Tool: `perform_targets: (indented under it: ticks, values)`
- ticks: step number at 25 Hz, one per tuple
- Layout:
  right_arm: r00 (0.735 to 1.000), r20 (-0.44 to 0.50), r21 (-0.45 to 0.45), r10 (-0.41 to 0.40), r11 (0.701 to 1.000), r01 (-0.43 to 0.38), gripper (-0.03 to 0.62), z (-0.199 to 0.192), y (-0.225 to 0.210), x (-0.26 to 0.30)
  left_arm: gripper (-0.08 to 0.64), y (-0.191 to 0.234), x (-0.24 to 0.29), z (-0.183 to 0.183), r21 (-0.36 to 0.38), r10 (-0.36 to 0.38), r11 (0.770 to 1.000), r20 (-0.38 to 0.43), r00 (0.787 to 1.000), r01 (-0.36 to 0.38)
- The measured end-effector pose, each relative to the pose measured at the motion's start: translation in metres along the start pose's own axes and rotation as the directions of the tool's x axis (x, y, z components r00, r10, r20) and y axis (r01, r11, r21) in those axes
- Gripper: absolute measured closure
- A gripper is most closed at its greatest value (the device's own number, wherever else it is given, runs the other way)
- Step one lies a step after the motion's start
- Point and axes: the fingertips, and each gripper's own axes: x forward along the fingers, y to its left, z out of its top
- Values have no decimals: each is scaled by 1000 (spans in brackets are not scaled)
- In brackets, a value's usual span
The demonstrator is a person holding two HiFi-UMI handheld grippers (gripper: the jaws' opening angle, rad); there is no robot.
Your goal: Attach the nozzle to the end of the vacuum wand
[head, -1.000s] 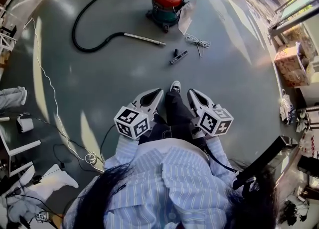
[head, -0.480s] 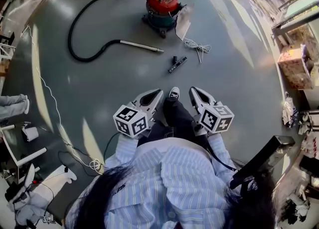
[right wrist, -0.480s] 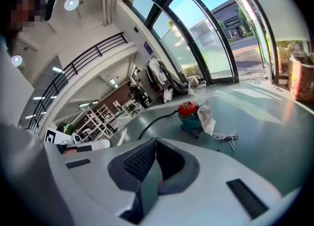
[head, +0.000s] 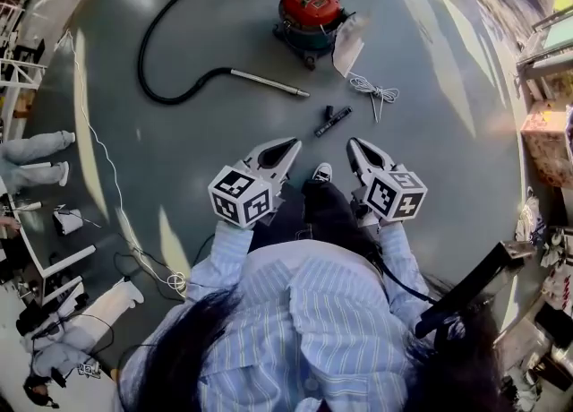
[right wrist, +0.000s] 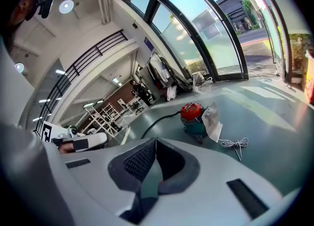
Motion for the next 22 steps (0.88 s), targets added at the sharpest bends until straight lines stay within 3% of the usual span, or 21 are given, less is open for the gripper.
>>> perform_targets:
  ticks: [5, 13, 18, 20, 22]
  values:
    - [1000, -5, 35, -8, 999, 8, 584, 5, -14, 11, 563, 13, 17, -2, 2, 7, 1000, -80, 997, -7]
    - [990, 37, 112, -133, 985, 128, 584, 16, -45, 33, 563, 56, 59, 6, 41, -68, 996, -218, 974, 79]
    - [969, 76, 213, -235, 953, 214, 584, 21, -51, 65, 563, 96, 83, 13, 122, -197, 959, -356, 913, 255]
    - [956, 89, 268, -281, 931, 248, 584, 24, -52, 83, 563, 120, 93, 17, 163, -226, 934, -424, 877, 319]
    - [942, 88, 314, -324, 906, 283, 584, 23, -54, 100, 561, 144, 102, 16, 188, -252, 902, -503, 827, 389]
